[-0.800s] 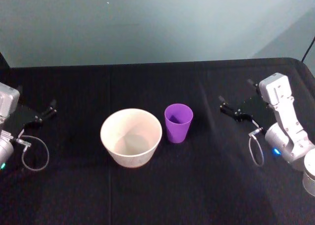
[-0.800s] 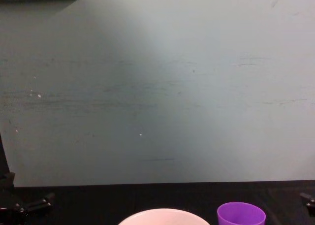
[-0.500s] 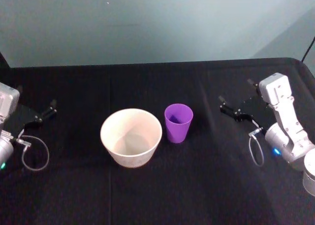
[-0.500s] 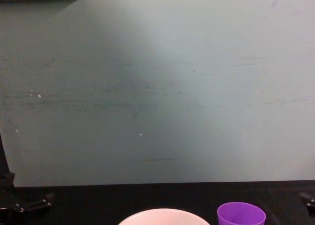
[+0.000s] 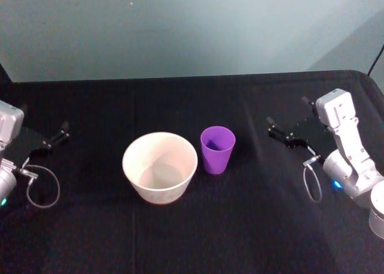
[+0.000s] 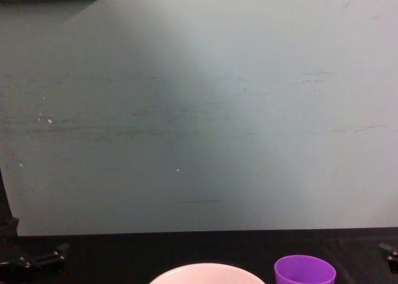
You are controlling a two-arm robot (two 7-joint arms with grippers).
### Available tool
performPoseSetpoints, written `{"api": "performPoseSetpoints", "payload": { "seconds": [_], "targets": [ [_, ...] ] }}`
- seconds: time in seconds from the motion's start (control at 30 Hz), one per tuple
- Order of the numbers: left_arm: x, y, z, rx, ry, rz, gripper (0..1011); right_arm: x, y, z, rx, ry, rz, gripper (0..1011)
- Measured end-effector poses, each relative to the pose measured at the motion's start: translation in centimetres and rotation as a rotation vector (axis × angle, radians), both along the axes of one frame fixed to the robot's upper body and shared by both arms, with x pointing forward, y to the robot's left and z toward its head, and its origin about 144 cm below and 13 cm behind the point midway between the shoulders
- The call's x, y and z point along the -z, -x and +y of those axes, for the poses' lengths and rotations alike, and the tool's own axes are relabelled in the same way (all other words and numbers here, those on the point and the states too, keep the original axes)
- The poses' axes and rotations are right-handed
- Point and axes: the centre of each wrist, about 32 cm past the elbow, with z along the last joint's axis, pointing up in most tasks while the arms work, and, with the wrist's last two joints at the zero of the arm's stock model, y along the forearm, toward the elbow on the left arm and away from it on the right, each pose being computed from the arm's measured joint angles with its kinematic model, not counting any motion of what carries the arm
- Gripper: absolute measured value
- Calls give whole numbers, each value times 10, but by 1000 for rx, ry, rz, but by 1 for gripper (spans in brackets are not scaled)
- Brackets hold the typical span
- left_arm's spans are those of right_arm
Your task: Pick up the cup and pour the mung beans from the cup into the bowl.
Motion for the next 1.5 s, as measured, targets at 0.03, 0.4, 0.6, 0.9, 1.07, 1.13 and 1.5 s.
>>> {"api": "performPoseSetpoints", "payload": {
  "seconds": [0.03, 0.4, 0.6, 0.9, 1.07, 1.13, 1.5],
  "targets": [
    [0, 0, 0, 0, 0, 0, 1000, 0, 0, 0, 0, 0, 0, 1010],
    [0, 0, 0, 0, 0, 0, 1000, 0, 7, -4, 3, -26, -39, 1010],
    [0, 0, 0, 0, 0, 0, 1000, -3, 16, -10, 5, -83, -75, 1010],
    [0, 0, 0, 0, 0, 0, 1000, 0, 10, -21, -243, -202, 50, 1010],
    [0, 0, 0, 0, 0, 0, 1000, 3, 6, -20, -358, -189, 99, 1010],
    [0, 0, 0, 0, 0, 0, 1000, 4, 4, -18, -400, -187, 115, 1010],
    [0, 0, 0, 0, 0, 0, 1000, 15, 0, -9, -518, -172, 137, 1010]
  ]
}}
